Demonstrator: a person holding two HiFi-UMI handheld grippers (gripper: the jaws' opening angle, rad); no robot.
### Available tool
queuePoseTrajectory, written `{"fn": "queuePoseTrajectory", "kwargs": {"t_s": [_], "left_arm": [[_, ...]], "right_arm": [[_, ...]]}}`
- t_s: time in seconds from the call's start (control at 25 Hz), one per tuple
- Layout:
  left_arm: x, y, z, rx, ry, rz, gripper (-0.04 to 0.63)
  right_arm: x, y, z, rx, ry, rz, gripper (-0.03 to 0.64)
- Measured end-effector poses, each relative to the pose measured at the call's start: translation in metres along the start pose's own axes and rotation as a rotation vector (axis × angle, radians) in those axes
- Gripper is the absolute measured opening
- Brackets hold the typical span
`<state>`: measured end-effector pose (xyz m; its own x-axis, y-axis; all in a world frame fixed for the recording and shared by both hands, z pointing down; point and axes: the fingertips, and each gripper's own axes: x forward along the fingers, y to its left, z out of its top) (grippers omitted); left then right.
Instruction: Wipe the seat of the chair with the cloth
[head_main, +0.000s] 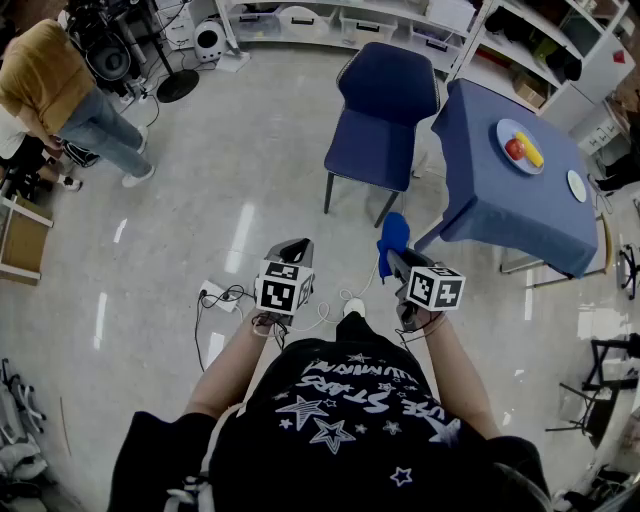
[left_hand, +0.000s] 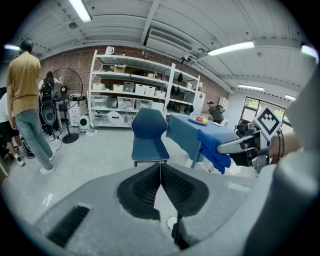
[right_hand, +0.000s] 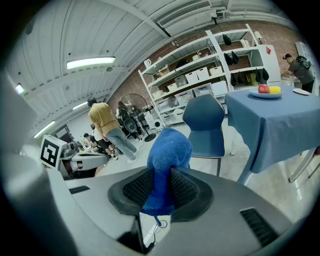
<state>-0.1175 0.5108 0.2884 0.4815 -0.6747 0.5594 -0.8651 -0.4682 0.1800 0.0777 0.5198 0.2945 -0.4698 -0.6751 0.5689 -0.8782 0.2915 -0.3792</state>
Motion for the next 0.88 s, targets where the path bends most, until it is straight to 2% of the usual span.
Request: {"fn": "queuePoseTrajectory", "kwargs": {"t_s": [0.52,0.76,0.88], "left_arm": [[0.045,-0.024,0.044,0.021,-0.042,0.001,0.021],[0.086,-0.035,0.033,0.020,0.040,0.022,0.021],[0.103,-0.039,0.036,0.014,0.052,0.037,0.021]], "right_arm": [[0.011,-0.037,0.031,-0.015,-0.028,0.026,0.095],[0.024,-0.086,0.031,0.042,-0.022,0.028,0.097],[0.031,-0.118,0.033,0.062,-0.009,0.019,0.097]]}}
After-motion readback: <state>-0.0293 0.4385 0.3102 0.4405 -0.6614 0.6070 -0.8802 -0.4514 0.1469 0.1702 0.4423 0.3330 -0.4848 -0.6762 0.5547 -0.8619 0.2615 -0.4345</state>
